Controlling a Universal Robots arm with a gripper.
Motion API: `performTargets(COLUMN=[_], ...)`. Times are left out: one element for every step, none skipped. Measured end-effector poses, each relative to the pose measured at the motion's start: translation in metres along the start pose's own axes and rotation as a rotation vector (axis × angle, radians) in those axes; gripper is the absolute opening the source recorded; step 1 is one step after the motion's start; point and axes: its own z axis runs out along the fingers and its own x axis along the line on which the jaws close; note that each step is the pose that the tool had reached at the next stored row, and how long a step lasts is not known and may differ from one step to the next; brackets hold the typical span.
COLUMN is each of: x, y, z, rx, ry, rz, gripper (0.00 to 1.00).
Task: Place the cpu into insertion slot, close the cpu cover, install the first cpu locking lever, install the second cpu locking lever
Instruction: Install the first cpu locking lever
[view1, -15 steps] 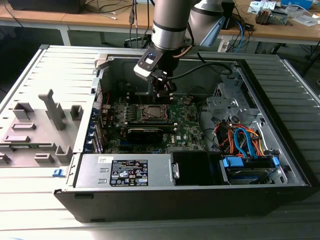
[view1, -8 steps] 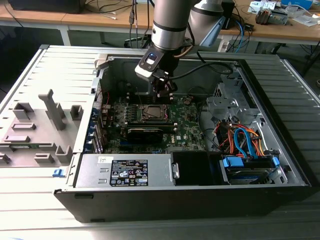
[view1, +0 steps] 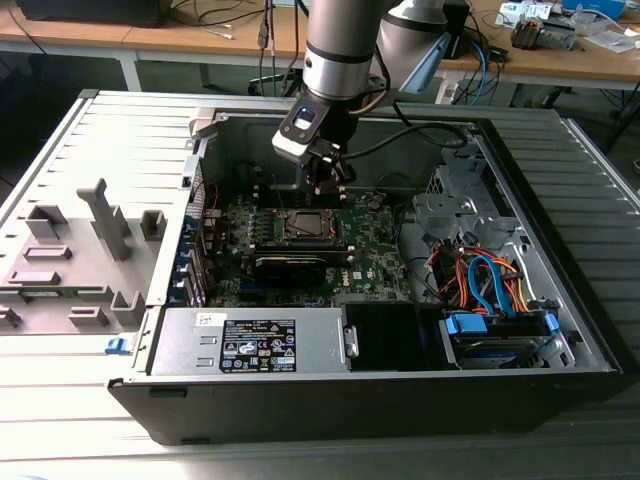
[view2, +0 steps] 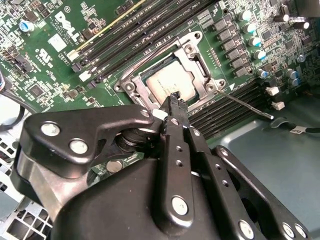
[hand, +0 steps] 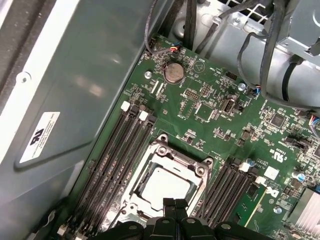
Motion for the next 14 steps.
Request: performTargets(x=[0.0,0.0,0.0,0.0,0.0,0.0,0.0,0.0,0.0,0.0,0.0,0.0,0.0,0.0], y=[0.0,0.0,0.0,0.0,0.0,0.0,0.0,0.0,0.0,0.0,0.0,0.0,0.0,0.0], z=[0.0,0.0,0.0,0.0,0.0,0.0,0.0,0.0,0.0,0.0,0.0,0.0,0.0,0.0], rx=[0.0,0.0,-0.0001,-0.0001,0.0,0.0,-0.0001,-0.0001,-0.0001,-0.0001,-0.0001,-0.0002,-0.0001,-0.0001], ry=[-0.0003,-0.0007,-0.001,-0.0013,-0.0018,-0.0022,-0.0025,-0.0027,-0.003,-0.0033,-0.0035,-0.0037,-0.0041,-0.0044], rz=[-0.005,-0.01,-0.014,-0.018,-0.025,-0.031,-0.035,-0.038,-0.042,-0.045,-0.048,-0.052,-0.057,-0.06], gripper=[0.11,0.11,0.11,0.11,0.11,0.11,0.11,0.11,0.11,0.11,0.11,0.11,0.11,0.11])
